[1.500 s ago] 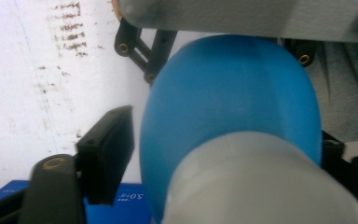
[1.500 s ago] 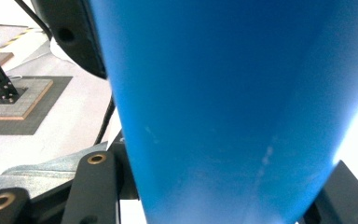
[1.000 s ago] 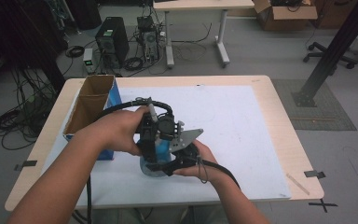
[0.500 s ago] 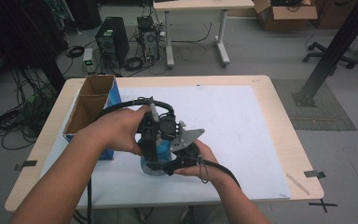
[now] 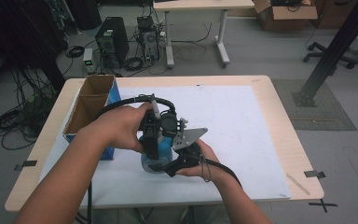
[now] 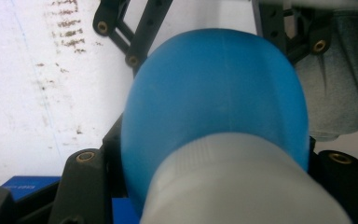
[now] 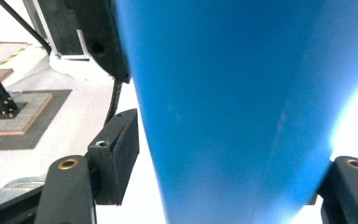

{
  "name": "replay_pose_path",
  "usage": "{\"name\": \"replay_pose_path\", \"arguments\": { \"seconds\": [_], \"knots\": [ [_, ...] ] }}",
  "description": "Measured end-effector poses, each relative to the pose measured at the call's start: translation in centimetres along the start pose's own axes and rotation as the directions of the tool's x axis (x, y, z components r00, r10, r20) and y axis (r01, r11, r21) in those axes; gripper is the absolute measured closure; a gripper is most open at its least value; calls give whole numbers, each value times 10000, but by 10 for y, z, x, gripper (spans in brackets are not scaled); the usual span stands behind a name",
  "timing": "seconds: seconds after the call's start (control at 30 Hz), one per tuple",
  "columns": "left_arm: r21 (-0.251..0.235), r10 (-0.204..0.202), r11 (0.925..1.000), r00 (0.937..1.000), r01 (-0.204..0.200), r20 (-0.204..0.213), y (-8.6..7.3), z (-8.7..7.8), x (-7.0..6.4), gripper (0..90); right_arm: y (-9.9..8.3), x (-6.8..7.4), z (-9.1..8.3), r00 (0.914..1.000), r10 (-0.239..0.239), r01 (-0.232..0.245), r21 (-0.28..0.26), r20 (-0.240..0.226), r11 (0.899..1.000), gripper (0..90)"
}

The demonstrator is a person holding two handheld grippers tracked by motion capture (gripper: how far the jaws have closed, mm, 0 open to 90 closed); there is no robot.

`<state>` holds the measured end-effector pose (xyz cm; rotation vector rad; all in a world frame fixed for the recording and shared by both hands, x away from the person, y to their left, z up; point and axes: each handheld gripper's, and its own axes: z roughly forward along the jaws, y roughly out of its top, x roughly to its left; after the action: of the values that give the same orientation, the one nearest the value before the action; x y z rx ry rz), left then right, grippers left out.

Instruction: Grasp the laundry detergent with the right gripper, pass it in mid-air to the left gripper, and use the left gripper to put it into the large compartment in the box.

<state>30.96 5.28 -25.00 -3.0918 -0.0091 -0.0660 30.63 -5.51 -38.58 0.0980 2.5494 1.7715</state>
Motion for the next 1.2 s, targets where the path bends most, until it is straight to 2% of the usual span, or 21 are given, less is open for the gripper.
{"name": "replay_pose_path", "arguments": {
  "seconds": [0.43, 0.67, 0.93, 1.1, 1.2],
  "knots": [
    [131, -15, 9999, 10000, 15, 16, 6, -2, 2, 397, -2, -3, -10, 9990, 264, -256, -224, 367, 9994, 177],
    [286, -203, 9994, 9998, 203, -10, 7, -2, 5, 397, -2, -3, -14, 9982, 366, -362, -102, 482, 9993, 59],
    [285, -567, 9980, 9984, 565, 45, 8, -3, 9, 395, 0, -9, -27, 9981, 245, -249, 70, 573, 9997, 13],
    [243, -723, 9971, 9973, 725, -91, 8, -5, 10, 394, 2, -13, -38, 9971, 273, -291, 237, 716, 9993, 2],
    [214, -1215, 9923, 9924, 1218, -172, 7, -10, 14, 394, 4, -15, -48, 9960, 191, -223, 361, 868, 9991, 2]
  ]
}}
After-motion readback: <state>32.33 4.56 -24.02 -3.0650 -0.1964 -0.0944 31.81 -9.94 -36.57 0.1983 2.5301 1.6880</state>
